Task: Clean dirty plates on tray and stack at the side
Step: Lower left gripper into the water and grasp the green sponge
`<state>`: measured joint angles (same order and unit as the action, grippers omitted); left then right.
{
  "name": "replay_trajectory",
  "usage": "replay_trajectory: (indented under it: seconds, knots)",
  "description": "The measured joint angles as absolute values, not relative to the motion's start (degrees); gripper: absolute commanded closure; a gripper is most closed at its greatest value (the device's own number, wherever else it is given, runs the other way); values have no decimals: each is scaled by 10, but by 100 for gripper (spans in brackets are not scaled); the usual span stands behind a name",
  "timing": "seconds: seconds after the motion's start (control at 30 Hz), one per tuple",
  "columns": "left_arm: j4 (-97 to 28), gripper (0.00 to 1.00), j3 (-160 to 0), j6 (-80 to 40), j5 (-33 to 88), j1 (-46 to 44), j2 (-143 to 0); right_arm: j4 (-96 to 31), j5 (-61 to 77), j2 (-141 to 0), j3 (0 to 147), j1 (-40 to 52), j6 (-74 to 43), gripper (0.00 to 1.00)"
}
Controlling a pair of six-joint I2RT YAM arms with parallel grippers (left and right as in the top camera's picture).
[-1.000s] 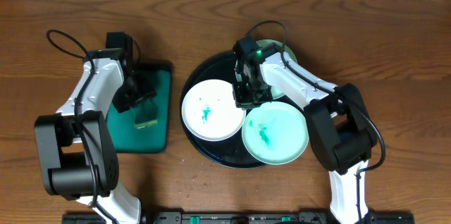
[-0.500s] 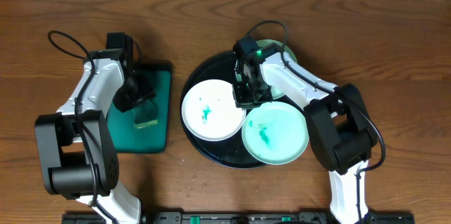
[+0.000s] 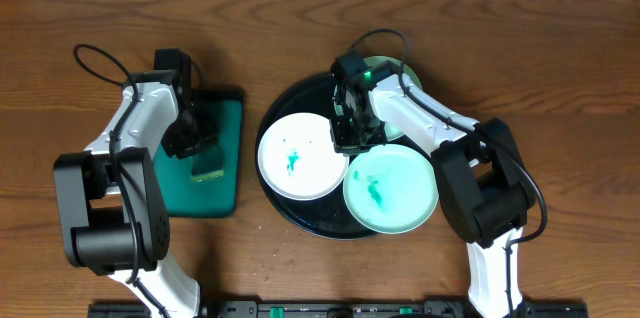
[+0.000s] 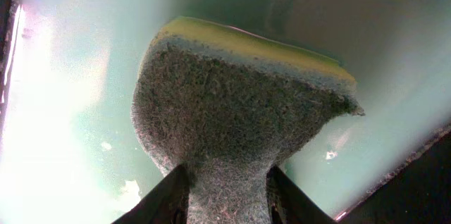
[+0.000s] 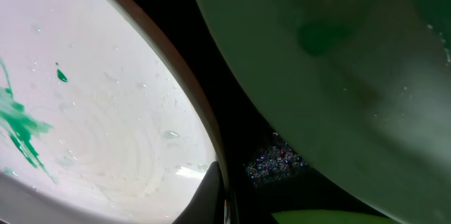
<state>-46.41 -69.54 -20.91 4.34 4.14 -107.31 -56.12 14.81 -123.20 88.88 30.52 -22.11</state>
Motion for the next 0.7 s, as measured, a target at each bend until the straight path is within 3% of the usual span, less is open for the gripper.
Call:
replay_trajectory:
  seconds: [0.13, 0.27, 0.4, 0.7]
  knots:
    - [-464, 73, -695, -208, 43, 41, -1075, -561, 148, -1232, 889, 305, -221, 99]
    - [-464, 88, -695, -207, 44, 41, -1078, -561, 148, -1232, 889, 305, -221, 99]
    - [-463, 92, -695, -208, 46, 41, -1080, -561, 148, -1232, 889, 305, -221, 99]
    - [-459, 93, -695, -194, 48, 41, -1080, -570, 149, -1232, 889, 305, -221, 99]
